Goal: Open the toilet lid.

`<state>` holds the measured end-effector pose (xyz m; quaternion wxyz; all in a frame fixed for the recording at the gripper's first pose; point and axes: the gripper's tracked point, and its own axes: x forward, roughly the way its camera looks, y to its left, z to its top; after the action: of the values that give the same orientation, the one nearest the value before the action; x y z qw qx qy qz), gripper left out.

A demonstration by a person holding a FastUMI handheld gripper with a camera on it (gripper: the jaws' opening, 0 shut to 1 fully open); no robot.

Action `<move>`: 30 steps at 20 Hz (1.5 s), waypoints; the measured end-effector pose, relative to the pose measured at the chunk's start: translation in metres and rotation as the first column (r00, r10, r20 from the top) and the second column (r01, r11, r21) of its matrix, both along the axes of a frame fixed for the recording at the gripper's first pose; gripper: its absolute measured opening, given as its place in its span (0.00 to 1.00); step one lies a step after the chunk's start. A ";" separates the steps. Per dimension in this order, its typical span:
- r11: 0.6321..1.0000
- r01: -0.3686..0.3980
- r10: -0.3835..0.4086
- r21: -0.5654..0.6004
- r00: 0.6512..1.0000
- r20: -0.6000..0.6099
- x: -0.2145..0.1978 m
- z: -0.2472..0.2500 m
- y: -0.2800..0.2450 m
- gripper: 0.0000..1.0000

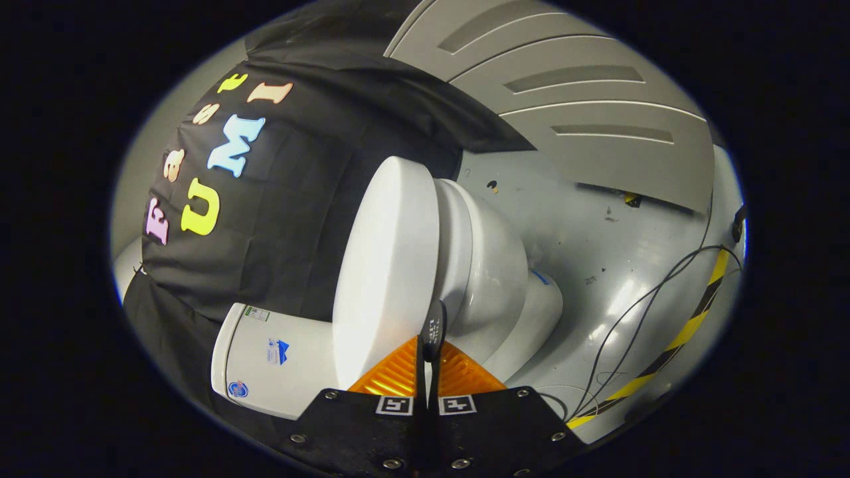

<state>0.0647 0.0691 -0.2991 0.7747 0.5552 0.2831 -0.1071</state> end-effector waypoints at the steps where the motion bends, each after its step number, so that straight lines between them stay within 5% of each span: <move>1: 1.000 0.000 0.000 -0.009 1.000 0.007 0.000 0.006 -0.001 0.00; 13: 0.984 -0.053 0.069 -0.168 0.994 0.086 0.016 0.091 0.015 0.00; 30: 0.864 -0.180 0.249 -0.471 0.965 0.087 0.035 0.176 0.072 0.00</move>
<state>0.0999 0.1406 -0.1229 0.9092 0.3278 0.2529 -0.0433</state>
